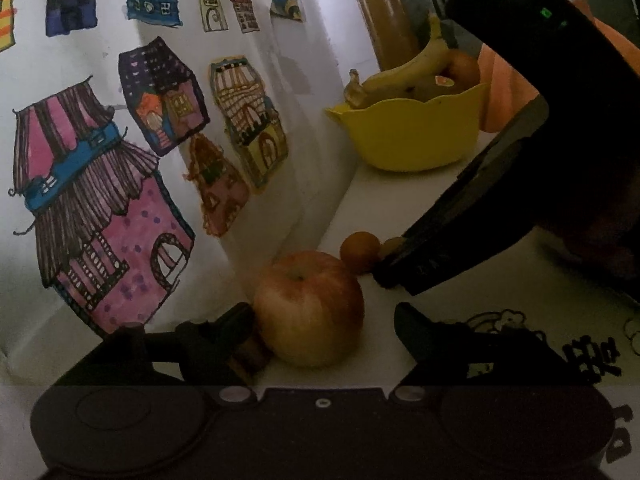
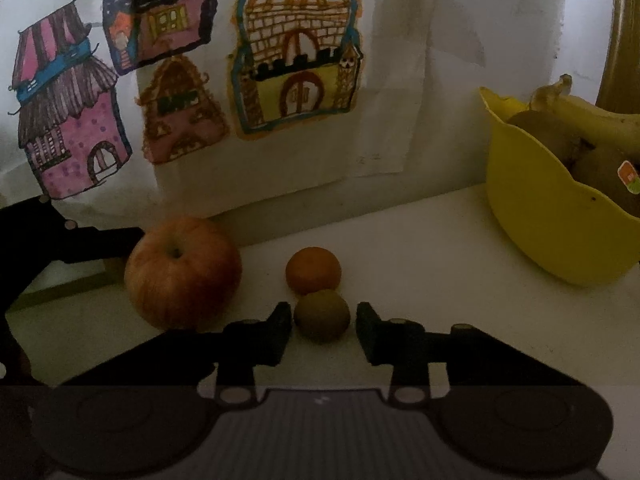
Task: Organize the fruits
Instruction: 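Close the left gripper on the red apple while the right gripper grasps the kiwi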
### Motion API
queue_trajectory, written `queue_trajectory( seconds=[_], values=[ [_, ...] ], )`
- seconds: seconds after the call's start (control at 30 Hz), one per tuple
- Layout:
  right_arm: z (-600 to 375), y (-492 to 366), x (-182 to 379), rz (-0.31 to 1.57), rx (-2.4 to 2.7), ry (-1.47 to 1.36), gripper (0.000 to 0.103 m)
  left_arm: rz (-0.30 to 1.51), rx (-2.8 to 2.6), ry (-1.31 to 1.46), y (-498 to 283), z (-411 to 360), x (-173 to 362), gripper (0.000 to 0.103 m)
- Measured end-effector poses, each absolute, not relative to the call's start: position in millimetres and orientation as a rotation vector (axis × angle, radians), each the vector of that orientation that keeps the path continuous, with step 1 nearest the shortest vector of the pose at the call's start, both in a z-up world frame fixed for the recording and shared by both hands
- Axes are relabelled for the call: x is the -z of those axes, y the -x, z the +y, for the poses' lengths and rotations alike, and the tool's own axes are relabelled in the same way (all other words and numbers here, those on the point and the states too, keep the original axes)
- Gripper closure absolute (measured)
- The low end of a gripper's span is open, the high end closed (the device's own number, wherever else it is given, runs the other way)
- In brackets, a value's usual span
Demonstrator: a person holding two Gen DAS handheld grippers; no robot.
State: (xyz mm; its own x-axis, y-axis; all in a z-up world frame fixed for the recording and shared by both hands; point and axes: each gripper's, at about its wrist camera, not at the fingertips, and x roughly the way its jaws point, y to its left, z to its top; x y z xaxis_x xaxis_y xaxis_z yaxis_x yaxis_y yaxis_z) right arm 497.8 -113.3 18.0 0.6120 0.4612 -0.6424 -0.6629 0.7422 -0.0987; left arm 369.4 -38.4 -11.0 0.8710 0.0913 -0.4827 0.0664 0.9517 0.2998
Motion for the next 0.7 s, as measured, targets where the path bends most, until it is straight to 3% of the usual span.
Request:
queue_trajectory(
  seconds=[0.17,0.7],
  values=[
    [-113,-496,-16,0.633,-0.658,0.327,0.069,0.507,-0.046,-0.327,-376,-39,10,0.039],
    [-140,-440,-25,0.613,-0.633,0.277,0.069,0.535,0.054,-0.225,-329,-47,4,0.040]
  ],
)
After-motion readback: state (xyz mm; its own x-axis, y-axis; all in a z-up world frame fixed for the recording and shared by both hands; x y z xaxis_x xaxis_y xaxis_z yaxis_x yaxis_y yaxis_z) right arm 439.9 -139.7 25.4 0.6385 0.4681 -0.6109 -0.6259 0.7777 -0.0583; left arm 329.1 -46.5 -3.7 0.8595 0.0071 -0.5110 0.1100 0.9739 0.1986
